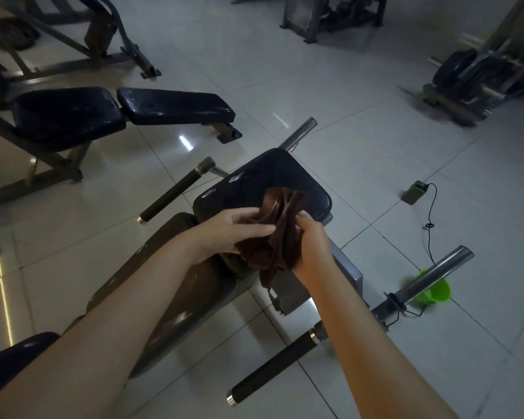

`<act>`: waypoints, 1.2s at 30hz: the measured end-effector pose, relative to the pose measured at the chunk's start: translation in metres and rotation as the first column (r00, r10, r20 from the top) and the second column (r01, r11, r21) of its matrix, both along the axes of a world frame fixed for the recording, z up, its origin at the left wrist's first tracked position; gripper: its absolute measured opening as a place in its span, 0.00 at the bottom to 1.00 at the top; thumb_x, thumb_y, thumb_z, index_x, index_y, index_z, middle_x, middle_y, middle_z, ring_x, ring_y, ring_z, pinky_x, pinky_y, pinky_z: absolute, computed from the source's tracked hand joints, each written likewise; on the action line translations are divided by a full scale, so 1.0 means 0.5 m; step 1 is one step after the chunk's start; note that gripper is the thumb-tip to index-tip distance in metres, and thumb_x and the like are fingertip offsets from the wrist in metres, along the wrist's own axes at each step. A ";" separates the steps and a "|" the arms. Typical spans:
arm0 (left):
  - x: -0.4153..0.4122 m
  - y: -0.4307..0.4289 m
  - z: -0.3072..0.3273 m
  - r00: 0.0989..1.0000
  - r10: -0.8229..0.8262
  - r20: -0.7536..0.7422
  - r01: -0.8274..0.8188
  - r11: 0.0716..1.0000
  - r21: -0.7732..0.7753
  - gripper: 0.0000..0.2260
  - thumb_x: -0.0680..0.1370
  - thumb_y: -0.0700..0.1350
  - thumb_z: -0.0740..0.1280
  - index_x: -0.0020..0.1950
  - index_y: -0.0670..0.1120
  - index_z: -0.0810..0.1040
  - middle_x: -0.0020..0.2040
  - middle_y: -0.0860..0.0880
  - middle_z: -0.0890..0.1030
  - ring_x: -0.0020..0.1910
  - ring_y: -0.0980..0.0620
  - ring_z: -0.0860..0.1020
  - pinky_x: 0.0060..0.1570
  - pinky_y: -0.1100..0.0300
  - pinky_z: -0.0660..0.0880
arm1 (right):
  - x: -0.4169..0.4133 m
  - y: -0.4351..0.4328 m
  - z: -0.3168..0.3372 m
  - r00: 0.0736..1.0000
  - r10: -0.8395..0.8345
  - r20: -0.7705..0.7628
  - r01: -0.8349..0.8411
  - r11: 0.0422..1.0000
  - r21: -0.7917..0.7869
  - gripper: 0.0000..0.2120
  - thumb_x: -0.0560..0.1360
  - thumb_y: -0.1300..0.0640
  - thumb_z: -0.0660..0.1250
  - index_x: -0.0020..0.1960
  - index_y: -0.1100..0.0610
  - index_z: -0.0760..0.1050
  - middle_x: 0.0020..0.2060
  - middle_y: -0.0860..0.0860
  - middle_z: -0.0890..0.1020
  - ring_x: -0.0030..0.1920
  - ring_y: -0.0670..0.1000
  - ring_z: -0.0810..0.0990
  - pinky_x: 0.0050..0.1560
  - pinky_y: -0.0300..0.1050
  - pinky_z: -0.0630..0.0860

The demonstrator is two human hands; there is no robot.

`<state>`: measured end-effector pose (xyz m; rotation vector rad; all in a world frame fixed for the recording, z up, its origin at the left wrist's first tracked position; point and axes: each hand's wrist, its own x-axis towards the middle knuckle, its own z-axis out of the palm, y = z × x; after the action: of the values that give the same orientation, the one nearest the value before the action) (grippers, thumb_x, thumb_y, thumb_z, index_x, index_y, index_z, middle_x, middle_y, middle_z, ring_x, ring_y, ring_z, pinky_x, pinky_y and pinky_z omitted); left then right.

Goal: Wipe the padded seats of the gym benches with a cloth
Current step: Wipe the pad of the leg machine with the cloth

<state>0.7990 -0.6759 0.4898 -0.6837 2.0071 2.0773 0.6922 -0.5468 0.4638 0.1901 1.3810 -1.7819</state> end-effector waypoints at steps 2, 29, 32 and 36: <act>-0.002 0.006 0.000 0.998 0.064 0.021 -0.063 0.997 -0.048 0.16 0.75 0.48 0.71 0.62 0.56 0.78 0.57 0.51 0.83 0.56 0.51 0.81 0.54 0.56 0.79 | 0.006 0.005 0.001 0.999 0.019 0.037 -0.018 0.999 -0.046 0.16 0.80 0.46 0.62 0.55 0.57 0.80 0.49 0.58 0.85 0.49 0.57 0.84 0.43 0.48 0.81; 0.027 0.016 0.013 0.972 0.235 0.016 -0.218 0.871 0.440 0.18 0.70 0.43 0.68 0.59 0.52 0.73 0.62 0.45 0.77 0.62 0.43 0.76 0.62 0.49 0.73 | -0.040 0.051 0.087 0.600 0.259 -0.757 0.006 0.945 0.328 0.19 0.81 0.46 0.61 0.68 0.53 0.73 0.58 0.50 0.80 0.58 0.51 0.79 0.60 0.50 0.78; 0.015 0.035 0.003 0.985 0.158 0.064 -0.170 0.936 0.309 0.21 0.70 0.55 0.74 0.59 0.54 0.72 0.63 0.47 0.77 0.61 0.48 0.76 0.55 0.55 0.75 | -0.036 0.058 0.097 0.583 0.359 -0.728 -0.149 0.929 0.339 0.11 0.81 0.48 0.63 0.61 0.48 0.75 0.52 0.45 0.80 0.54 0.47 0.80 0.53 0.43 0.79; -0.006 0.053 -0.011 0.925 0.360 0.118 -0.379 0.890 0.254 0.19 0.73 0.51 0.73 0.62 0.48 0.75 0.59 0.47 0.81 0.57 0.48 0.78 0.56 0.54 0.75 | -0.037 0.066 0.107 0.563 0.373 -0.738 -0.220 0.928 0.302 0.04 0.80 0.50 0.64 0.54 0.41 0.75 0.47 0.41 0.82 0.47 0.42 0.82 0.44 0.36 0.80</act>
<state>0.7961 -0.6495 0.4841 -1.1353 1.6029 2.4367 0.6739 -0.5139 0.5173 -0.8173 2.0373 -1.4719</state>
